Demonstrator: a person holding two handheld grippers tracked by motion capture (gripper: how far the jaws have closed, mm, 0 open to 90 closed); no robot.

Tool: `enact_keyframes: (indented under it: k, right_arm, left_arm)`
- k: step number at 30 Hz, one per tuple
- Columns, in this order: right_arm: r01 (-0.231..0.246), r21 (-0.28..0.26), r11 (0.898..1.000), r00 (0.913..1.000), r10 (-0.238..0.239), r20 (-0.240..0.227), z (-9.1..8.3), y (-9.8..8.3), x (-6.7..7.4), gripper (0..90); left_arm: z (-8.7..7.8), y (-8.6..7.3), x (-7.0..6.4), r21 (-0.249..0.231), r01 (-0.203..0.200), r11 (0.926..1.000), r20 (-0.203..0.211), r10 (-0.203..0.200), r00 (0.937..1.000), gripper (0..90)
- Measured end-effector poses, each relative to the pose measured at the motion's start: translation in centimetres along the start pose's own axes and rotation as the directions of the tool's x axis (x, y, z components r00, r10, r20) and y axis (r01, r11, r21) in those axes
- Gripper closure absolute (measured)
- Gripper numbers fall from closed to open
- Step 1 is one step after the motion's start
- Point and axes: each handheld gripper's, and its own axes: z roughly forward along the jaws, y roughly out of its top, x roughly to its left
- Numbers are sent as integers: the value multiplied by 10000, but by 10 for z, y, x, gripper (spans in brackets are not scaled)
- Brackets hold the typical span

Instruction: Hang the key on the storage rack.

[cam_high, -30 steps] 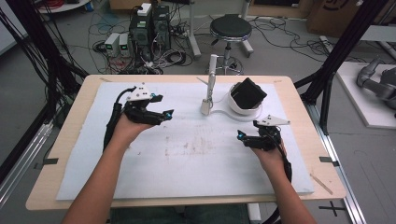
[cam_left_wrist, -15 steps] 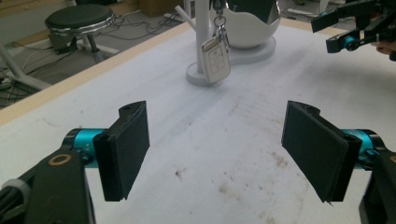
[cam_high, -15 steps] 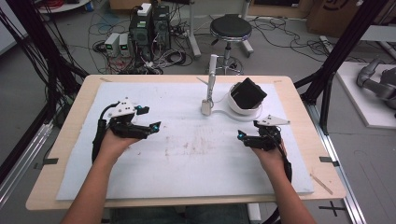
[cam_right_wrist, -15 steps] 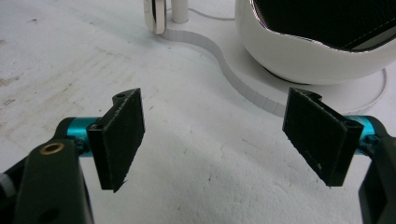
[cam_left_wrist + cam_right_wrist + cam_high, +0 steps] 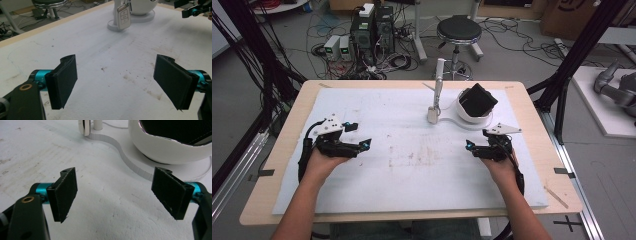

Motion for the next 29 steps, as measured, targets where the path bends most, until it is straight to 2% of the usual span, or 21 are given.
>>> enact_keyframes:
  k: [9,19,29]
  right_arm:
    - [-77,31,10000,10000,77,-15,0,0,0,212]
    - [-29,81,10000,10000,29,-33,0,0,0,212]
    - [-62,47,10000,10000,62,7,1,0,-1,212]
  left_arm:
    - [4,-6,2,157,222,9996,13,-222,9998,192]
    - [7,-8,2,255,232,9994,137,-236,9996,192]
    - [4,-12,5,427,324,9986,70,-327,9994,192]
